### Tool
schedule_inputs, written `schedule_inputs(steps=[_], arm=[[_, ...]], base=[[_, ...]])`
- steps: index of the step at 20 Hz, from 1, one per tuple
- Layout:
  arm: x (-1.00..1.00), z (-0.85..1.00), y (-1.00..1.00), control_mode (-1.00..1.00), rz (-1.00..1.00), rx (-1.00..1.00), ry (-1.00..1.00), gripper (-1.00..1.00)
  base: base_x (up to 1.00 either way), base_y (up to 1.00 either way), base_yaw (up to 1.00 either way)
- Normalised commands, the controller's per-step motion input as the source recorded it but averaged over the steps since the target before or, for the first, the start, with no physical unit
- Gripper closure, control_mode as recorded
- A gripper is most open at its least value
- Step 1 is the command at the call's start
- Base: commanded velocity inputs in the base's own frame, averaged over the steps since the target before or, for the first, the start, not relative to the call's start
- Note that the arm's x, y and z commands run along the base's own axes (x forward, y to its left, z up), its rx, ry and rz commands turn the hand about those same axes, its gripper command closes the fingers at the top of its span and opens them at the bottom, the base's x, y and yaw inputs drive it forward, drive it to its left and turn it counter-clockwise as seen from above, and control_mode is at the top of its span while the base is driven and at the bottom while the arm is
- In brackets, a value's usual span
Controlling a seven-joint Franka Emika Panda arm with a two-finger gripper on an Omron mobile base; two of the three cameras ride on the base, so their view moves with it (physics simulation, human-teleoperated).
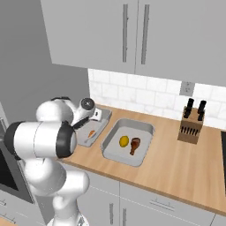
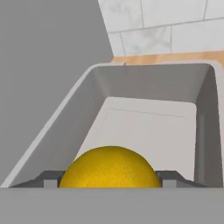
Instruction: Place one lemon and one chicken drumstick in each tupperware on the nearby counter, to pack two identical lunches.
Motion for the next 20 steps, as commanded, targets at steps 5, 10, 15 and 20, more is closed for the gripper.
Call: schedule_inputs(steps=[5,10,15,20], arm=[[0.4,-0.42,0.0,-1.0,0.0,-0.03,-0.02,1.0],[0.14,-0.27,0.0,-1.0,0.0,-0.01,0.0,1.0],[0.01,-0.24,0.0,-1.0,0.0,-0.04,-0.04,1.0],[0.14,-0.11,0.0,-1.0,0.0,0.0,0.0,-1.0]], base=[[0.0,0.0,0.0],[0.0,0.0,0.0],[0.0,0.0,0.0],[0.0,0.0,0.0]])
